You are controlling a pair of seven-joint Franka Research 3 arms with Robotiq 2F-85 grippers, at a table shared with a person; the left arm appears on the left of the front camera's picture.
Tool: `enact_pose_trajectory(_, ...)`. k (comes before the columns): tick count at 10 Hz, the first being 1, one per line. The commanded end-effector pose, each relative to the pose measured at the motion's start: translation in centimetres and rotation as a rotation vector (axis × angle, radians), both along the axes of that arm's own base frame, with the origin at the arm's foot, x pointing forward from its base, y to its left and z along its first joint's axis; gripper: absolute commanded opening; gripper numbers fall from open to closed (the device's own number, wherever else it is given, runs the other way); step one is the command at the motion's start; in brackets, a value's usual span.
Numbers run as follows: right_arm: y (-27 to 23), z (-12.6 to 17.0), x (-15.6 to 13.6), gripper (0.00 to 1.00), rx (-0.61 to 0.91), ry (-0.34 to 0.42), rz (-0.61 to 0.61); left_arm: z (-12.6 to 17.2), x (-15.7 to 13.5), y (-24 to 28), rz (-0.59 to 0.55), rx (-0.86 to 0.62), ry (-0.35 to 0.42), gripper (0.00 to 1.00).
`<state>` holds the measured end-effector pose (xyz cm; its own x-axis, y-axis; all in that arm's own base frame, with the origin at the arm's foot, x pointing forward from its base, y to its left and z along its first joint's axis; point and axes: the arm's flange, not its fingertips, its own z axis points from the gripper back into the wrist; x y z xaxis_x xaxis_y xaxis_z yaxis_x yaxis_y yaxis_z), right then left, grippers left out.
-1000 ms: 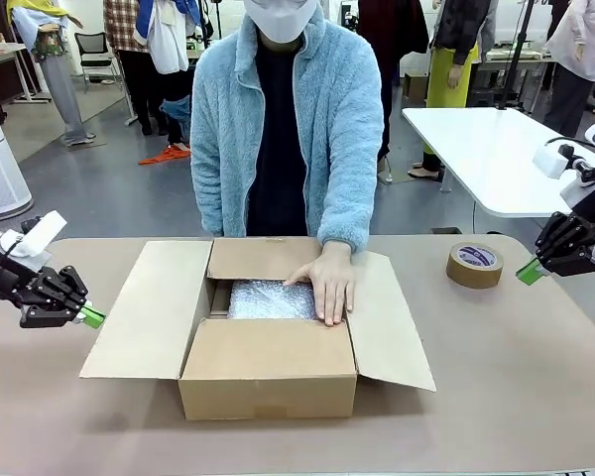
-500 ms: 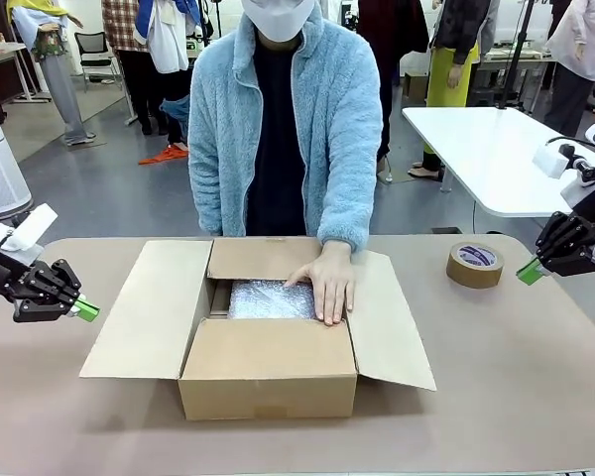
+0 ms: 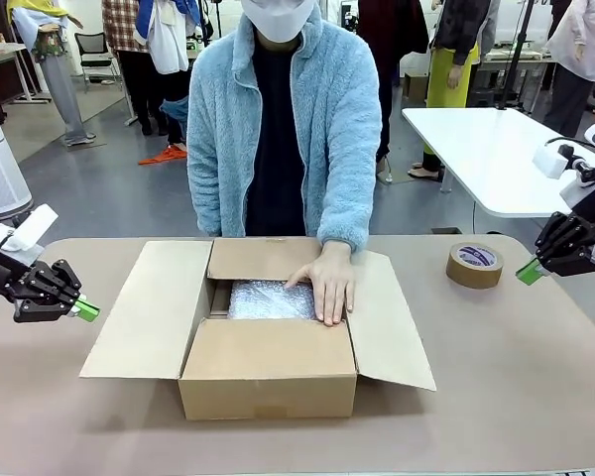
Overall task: Wrap the clocks to prevent damage.
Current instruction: Push the right (or left) flap of the Package Box to close it.
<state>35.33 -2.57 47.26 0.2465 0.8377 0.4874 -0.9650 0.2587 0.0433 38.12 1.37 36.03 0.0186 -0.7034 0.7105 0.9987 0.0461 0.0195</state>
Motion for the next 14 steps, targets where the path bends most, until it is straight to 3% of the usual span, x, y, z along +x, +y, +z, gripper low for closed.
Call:
enact_pose_trajectory(1,0.0,0.0,0.0,0.01,0.006,-0.008,0.000,0.0,0.0,0.0,0.000,0.000,0.000,0.00)
enact_pose_trajectory(5,0.0,0.0,0.0,0.01,0.006,-0.008,0.000,-3.4,0.1,-4.9,-0.123,-0.151,-0.053,0.00)
enact_pose_trajectory(6,0.0,0.0,0.0,0.01,0.006,-0.008,0.000,-3.7,-0.7,-5.6,-0.116,-0.209,-0.071,0.00)
enact_pose_trajectory(10,0.0,0.0,0.0,0.01,0.006,-0.008,0.000,-2.7,0.4,-6.1,0.028,-0.453,-0.126,0.00)
enact_pose_trajectory(14,0.0,0.0,0.0,0.01,0.006,-0.008,0.000,-2.0,0.7,-7.8,0.014,-0.502,-0.117,0.00)
